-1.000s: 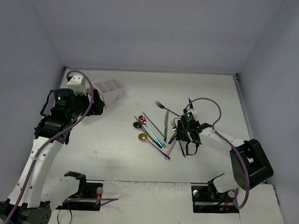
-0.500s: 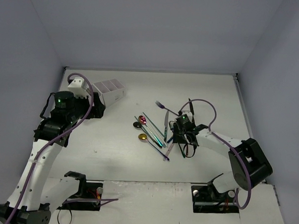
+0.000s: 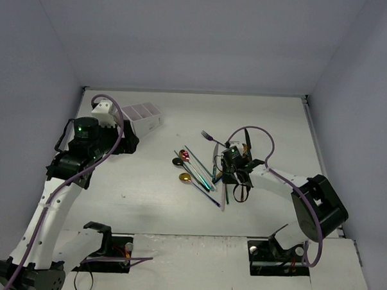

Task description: Sort the eating utensils into containers

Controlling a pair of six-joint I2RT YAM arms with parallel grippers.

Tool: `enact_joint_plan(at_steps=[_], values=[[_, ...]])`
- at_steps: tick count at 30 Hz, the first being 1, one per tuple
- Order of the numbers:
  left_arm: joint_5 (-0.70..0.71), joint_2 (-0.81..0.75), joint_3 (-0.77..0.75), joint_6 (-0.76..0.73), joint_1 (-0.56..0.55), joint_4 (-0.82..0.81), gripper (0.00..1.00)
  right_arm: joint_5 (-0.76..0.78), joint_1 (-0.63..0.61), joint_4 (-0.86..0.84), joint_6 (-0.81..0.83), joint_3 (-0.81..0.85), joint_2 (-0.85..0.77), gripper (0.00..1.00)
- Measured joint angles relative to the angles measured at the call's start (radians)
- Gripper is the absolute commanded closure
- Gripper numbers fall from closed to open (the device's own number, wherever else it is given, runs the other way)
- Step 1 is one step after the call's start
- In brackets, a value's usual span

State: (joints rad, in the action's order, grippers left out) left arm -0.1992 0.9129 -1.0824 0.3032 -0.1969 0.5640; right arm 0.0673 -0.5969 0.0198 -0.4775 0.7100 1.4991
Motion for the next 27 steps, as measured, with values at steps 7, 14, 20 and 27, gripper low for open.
enact_joint_plan(at_steps=[7, 14, 20, 27], values=[[-0.010, 0.021, 0.000, 0.013, -0.024, 0.000, 0.21, 0.006, -0.019, 0.041, 0.026, 0.019, 0.003, 1.00], [-0.012, 0.030, 0.000, 0.026, -0.035, 0.000, 0.21, 0.029, -0.062, 0.091, 0.053, 0.060, 0.002, 1.00], [-0.045, 0.039, 0.000, 0.063, -0.065, -0.019, 0.21, 0.070, -0.141, 0.125, 0.102, 0.115, -0.056, 1.00], [-0.101, 0.098, 0.000, 0.131, -0.202, -0.190, 0.21, 0.087, -0.295, 0.131, 0.200, 0.291, -0.180, 1.00]])
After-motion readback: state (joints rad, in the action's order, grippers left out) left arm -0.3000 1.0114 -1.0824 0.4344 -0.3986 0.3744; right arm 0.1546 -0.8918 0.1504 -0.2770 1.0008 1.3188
